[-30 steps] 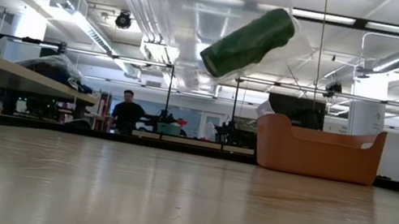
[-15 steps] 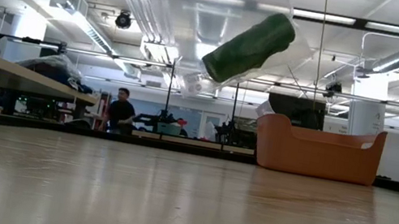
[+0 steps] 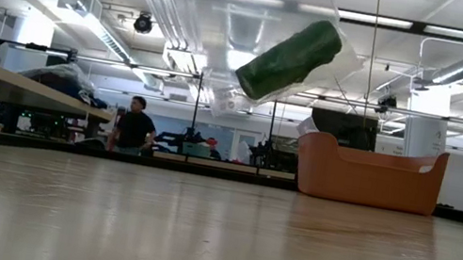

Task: Roll bandage
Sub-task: Close the transparent zip bag

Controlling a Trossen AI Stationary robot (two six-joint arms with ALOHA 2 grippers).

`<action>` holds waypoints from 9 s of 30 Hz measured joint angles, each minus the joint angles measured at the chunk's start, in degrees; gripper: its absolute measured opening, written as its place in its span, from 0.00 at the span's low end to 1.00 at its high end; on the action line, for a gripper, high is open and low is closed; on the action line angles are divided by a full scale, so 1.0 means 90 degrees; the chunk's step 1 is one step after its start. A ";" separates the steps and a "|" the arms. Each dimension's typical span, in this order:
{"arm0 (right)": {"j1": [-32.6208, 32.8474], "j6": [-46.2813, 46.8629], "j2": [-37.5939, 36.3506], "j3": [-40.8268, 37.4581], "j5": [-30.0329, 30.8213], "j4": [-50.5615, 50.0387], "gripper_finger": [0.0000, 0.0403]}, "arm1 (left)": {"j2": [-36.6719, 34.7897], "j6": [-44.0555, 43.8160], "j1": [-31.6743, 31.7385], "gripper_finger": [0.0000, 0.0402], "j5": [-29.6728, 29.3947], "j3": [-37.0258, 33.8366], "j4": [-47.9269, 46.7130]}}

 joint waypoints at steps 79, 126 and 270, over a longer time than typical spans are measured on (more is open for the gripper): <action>-0.0097 0.0159 0.0226 -0.0005 -0.0217 0.0423 0.26 | -0.0262 -0.0278 -0.0019 0.03 0.0181 0.0000 -0.0668; -0.0119 0.0215 -0.0178 0.0000 -0.0232 -0.0137 0.00 | -0.0437 -0.0146 -0.0032 0.03 0.0249 -0.0005 -0.1021; -0.0123 0.0337 -0.0181 0.0002 -0.0138 -0.0064 0.00 | -0.0430 -0.0314 -0.0134 0.06 -0.0125 0.0005 -0.0806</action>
